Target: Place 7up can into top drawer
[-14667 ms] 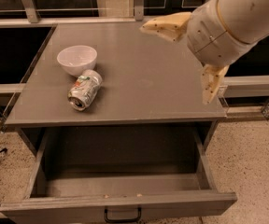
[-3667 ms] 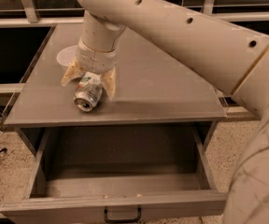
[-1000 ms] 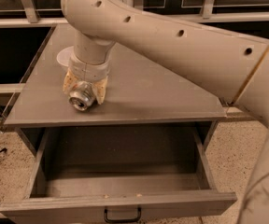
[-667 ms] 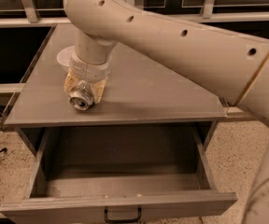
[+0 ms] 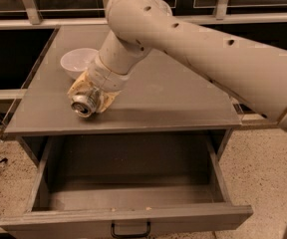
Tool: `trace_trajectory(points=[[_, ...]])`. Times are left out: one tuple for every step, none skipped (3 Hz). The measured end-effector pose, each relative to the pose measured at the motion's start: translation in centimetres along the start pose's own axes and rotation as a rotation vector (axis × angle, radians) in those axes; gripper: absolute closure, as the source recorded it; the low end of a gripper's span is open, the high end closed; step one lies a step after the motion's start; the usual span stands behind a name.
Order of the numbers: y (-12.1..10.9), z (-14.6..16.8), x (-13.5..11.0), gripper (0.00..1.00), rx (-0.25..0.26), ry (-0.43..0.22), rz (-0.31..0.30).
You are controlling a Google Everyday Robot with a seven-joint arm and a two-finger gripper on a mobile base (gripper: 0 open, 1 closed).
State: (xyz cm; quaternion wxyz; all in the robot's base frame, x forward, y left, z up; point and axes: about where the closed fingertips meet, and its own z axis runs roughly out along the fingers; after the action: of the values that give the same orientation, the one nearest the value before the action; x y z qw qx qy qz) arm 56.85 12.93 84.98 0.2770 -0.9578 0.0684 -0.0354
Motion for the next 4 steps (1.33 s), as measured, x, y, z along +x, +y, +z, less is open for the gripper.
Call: trace_trajectory(points=[[-0.7,-0.9,-0.3,1.00,0.024,0.019,-0.001],[-2.3,-3.3,-1.1,1.00,0.073,0.063,-0.006],[-3.2,-6.3,-2.7,1.00,0.137,0.111,0.003],[-3.3,-8.9,-5.0,1.00,0.233,0.149,0.011]])
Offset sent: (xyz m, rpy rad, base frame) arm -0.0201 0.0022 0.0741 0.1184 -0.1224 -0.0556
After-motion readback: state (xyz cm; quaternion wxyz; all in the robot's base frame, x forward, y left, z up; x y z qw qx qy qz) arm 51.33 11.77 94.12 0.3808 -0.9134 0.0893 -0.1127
